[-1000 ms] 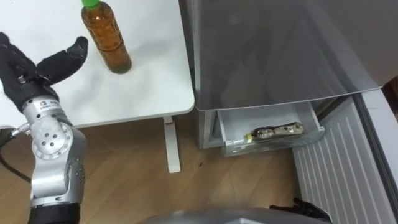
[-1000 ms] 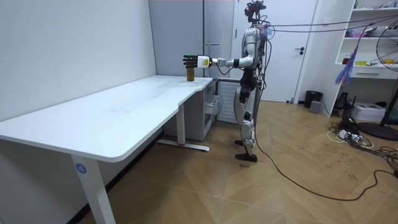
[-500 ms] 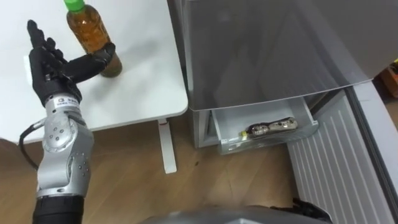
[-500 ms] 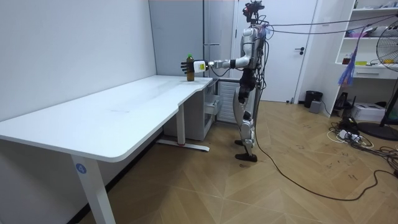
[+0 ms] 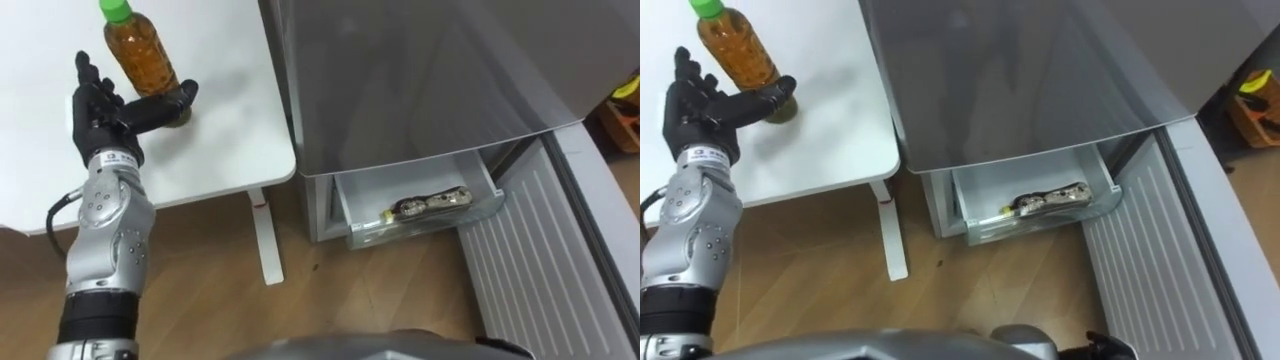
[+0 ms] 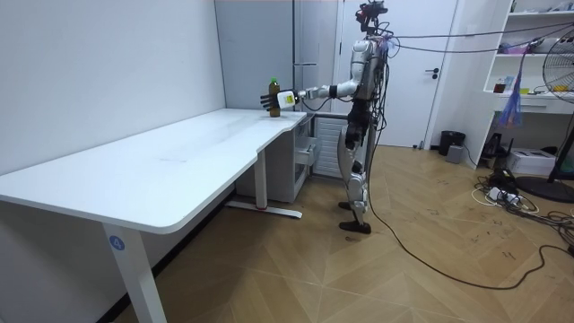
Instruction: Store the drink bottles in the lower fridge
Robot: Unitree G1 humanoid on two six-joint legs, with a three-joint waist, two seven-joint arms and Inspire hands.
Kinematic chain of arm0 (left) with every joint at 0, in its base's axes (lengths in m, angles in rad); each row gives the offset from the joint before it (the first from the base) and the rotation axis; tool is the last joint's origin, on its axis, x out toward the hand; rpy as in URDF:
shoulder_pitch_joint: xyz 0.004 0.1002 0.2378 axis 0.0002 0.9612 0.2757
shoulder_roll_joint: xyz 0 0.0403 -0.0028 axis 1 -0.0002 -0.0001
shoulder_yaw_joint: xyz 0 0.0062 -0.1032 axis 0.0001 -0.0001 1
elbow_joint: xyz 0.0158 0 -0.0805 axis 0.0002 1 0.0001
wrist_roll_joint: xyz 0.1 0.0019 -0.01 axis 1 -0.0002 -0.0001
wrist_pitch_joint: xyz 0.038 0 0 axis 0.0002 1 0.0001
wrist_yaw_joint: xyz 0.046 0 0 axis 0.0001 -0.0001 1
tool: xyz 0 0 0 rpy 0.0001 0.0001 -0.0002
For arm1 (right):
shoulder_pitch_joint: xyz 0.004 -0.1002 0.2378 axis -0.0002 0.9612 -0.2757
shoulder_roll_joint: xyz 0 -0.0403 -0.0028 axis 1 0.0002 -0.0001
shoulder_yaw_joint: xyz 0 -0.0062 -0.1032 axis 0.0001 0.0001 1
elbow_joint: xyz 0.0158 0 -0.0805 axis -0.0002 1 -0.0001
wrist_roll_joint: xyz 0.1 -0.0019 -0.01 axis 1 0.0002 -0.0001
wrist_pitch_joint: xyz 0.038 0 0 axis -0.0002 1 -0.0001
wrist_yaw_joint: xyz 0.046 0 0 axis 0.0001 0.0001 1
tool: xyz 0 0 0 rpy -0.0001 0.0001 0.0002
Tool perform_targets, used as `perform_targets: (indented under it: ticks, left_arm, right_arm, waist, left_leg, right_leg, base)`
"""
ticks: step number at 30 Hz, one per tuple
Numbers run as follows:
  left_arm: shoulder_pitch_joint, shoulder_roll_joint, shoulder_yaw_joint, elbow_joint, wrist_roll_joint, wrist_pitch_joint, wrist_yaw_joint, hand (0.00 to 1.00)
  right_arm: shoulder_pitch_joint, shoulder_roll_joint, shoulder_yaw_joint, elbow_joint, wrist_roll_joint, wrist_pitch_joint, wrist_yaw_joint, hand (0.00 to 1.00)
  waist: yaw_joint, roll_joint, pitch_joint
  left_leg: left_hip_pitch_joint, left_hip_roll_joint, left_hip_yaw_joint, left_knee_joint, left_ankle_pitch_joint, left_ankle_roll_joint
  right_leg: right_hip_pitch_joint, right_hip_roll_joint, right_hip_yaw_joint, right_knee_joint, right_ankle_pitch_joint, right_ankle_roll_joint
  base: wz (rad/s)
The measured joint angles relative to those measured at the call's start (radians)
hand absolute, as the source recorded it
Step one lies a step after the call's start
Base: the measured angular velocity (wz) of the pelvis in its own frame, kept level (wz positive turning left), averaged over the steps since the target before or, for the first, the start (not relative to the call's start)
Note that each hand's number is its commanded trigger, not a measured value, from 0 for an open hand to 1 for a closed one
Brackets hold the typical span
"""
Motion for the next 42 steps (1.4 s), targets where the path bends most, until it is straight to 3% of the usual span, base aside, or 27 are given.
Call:
perform_targets:
  ticks: [4, 8, 13, 15, 18, 24, 29, 35, 42]
  left_arm:
    - [-0.012, 0.005, 0.015, 0.016, 0.000, 0.001, -0.005, 0.00]
    - [-0.049, 0.042, 0.017, 0.082, -0.002, 0.033, -0.010, 0.00]
    - [-0.092, 0.059, 0.020, 0.152, -0.001, 0.036, -0.013, 0.00]
    - [-0.122, 0.084, 0.021, 0.197, -0.002, 0.036, -0.013, 0.00]
    - [-0.141, 0.096, 0.027, 0.214, -0.002, 0.036, -0.014, 0.00]
    - [-0.142, 0.097, 0.036, 0.224, -0.010, 0.037, -0.024, 0.00]
    - [-0.163, 0.098, 0.090, 0.223, -0.010, 0.063, -0.028, 0.00]
    - [-0.208, 0.121, 0.092, 0.224, -0.010, 0.066, -0.012, 0.00]
    - [-0.225, 0.121, 0.088, 0.283, -0.010, 0.078, -0.047, 0.00]
  right_arm:
    - [0.012, 0.000, 0.000, 0.000, -0.059, 0.017, 0.002, 0.00]
    - [0.016, 0.000, 0.001, 0.000, -0.062, 0.032, 0.004, 0.00]
    - [0.014, 0.000, 0.000, 0.000, -0.063, 0.038, 0.003, 0.00]
    - [0.011, -0.002, -0.004, 0.001, -0.067, 0.037, 0.003, 0.00]
    - [0.020, -0.008, -0.009, 0.001, -0.066, 0.039, 0.003, 0.00]
    - [0.029, -0.018, -0.010, 0.001, -0.073, 0.050, 0.006, 0.00]
    - [0.030, -0.020, -0.041, 0.001, -0.096, 0.053, 0.011, 0.00]
    - [0.028, -0.021, -0.041, 0.012, -0.108, 0.060, 0.011, 0.00]
    - [0.026, -0.020, -0.038, 0.033, -0.108, 0.061, 0.013, 0.00]
  waist:
    - [0.003, 0.002, -0.0019]
    - [0.003, 0.004, -0.0024]
    - [0.003, 0.010, 0.0015]
    - [-0.001, 0.012, 0.0025]
    - [-0.003, 0.020, 0.0021]
    - [-0.004, 0.034, -0.0045]
    - [-0.004, 0.032, -0.0042]
    - [-0.006, 0.031, -0.0037]
    - [-0.006, 0.028, -0.0008]
  left_leg:
    - [0.000, 0.000, 0.018, 0.003, 0.000, 0.000]
    - [0.012, 0.001, 0.047, 0.004, 0.000, 0.000]
    - [0.026, 0.000, 0.047, 0.003, 0.000, 0.000]
    - [0.027, 0.000, 0.046, 0.001, 0.000, 0.001]
    - [0.033, 0.001, 0.046, -0.009, -0.002, 0.003]
    - [0.034, 0.002, 0.046, -0.010, -0.002, 0.003]
    - [0.034, 0.001, 0.047, -0.010, -0.002, 0.003]
    - [0.035, 0.000, 0.047, -0.010, -0.002, 0.003]
    - [0.042, 0.000, 0.048, -0.010, -0.002, 0.003]
  right_leg:
    - [-0.002, 0.000, 0.008, 0.001, 0.000, 0.000]
    - [-0.001, 0.000, 0.019, 0.003, 0.000, 0.000]
    - [0.004, 0.001, 0.034, 0.015, 0.000, 0.001]
    - [0.003, 0.003, 0.039, 0.016, -0.001, 0.001]
    - [0.003, 0.009, 0.050, 0.017, -0.001, 0.001]
    - [0.002, 0.011, 0.052, 0.016, 0.000, 0.001]
    - [0.000, 0.011, 0.059, 0.013, -0.001, 0.002]
    - [-0.001, 0.012, 0.063, 0.013, -0.001, 0.002]
    - [0.003, 0.012, 0.064, 0.016, -0.002, 0.001]
  base:
    - [-0.06]
    - [-0.09]
    - [-0.09]
    - [-0.03]
    - [-0.04]
    - [-0.01]
    - [-0.03]
    - [0.00]
    - [0.00]
